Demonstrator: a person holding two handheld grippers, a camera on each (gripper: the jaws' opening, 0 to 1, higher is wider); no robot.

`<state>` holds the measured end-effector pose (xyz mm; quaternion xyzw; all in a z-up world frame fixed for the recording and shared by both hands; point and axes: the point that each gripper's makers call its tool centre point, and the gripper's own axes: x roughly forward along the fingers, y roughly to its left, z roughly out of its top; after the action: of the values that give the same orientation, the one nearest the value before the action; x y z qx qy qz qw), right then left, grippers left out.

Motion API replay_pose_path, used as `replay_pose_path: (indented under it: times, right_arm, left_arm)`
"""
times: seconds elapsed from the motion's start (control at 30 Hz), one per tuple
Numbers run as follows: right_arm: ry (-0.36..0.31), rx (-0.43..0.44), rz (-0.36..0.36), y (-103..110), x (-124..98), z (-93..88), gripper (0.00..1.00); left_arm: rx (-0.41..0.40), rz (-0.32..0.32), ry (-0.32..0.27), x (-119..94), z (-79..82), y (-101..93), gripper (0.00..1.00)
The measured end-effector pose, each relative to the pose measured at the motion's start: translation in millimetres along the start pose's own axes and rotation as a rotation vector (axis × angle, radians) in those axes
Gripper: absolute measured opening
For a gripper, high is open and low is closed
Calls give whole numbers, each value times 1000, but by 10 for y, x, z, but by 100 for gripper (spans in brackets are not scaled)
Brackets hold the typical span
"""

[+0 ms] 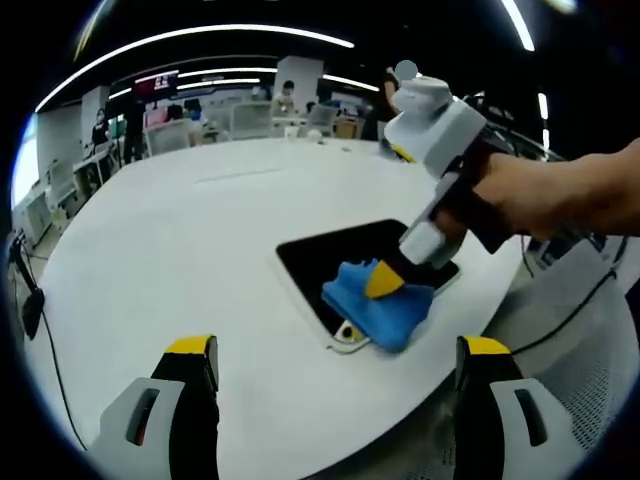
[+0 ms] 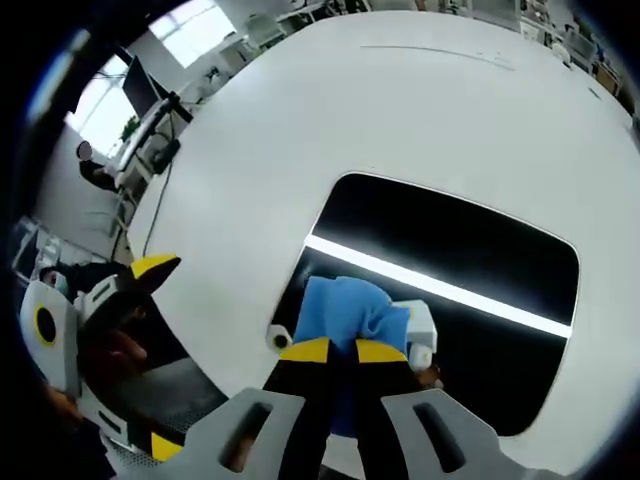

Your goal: Wipe the mirror surface with the cleaning cloth until all visible marks leave the cleaned area.

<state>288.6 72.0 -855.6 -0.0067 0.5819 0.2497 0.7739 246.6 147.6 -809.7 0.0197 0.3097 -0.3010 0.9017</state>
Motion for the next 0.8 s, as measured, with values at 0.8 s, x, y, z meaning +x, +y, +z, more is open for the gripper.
replay_pose_path:
  times: [0.8]
  right_arm:
    - [-7,-28,24,219,96,85,1]
  left_arm:
    - [-2,7,-1,-4,2,9,99]
